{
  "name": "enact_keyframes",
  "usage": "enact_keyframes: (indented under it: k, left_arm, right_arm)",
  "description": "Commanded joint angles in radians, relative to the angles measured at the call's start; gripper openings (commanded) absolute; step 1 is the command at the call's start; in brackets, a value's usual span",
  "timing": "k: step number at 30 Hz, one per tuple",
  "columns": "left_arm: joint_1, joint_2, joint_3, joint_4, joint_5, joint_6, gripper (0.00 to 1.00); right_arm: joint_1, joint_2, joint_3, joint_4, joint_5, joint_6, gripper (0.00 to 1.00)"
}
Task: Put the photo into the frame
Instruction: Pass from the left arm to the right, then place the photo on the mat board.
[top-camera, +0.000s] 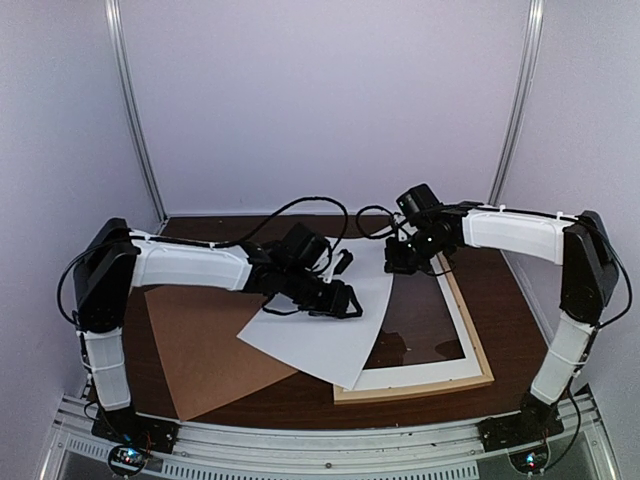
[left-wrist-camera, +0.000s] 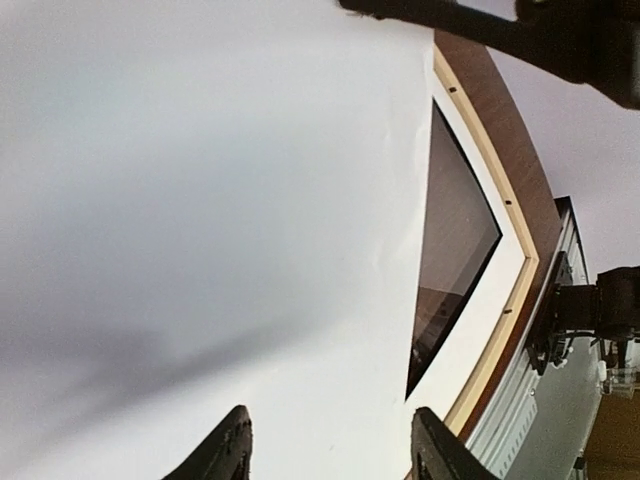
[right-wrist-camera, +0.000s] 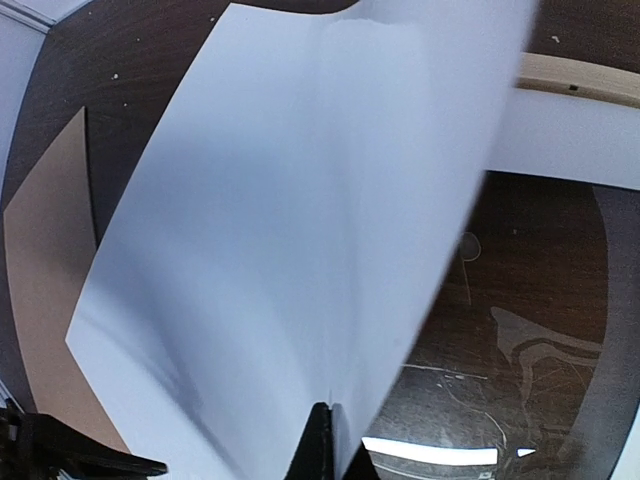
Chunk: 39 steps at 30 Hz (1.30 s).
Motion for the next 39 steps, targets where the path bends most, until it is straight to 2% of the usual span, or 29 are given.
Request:
enact_keyframes:
  k: [1, 9, 14, 24, 32, 39]
  left_arm:
    - [0.01, -0.119, -0.043, -0.029, -0.063, 0.096, 0.56]
    - [0.098, -0.221, -0.107, -0.068, -0.113, 0.131, 0.55]
    - [0.119, -0.254, -0.103, -0.121, -0.184, 0.178, 0.55]
    - [0.124, -0.256, -0.074, -0.167, -0.2, 0.199, 0.55]
    - [0.125, -0.257, -0.072, -0.18, -0.199, 0.2, 0.55]
    - [0.127, -0.25, -0.054, -0.234, -0.198, 0.212, 0.61]
  right_arm:
    - [-0.051, -0.081, 0.03, -0.164, -0.049, -0.14, 0.0]
    - [-0.175, -0.159, 0.008, -0.385, -0.166, -0.346, 0.0]
    - [-0.233, -0.158, 0.015, -0.48, -0.163, -0.443, 0.0]
    - [-0.318, -0.075, 0.124, -0.531, -0.138, -0.641, 0.0]
    - [-0.346, 0.083, 0.341, -0.629, -0.153, -0.785, 0.0]
    - [-0.356, 0.188, 0.441, -0.663, -0.168, -0.77, 0.0]
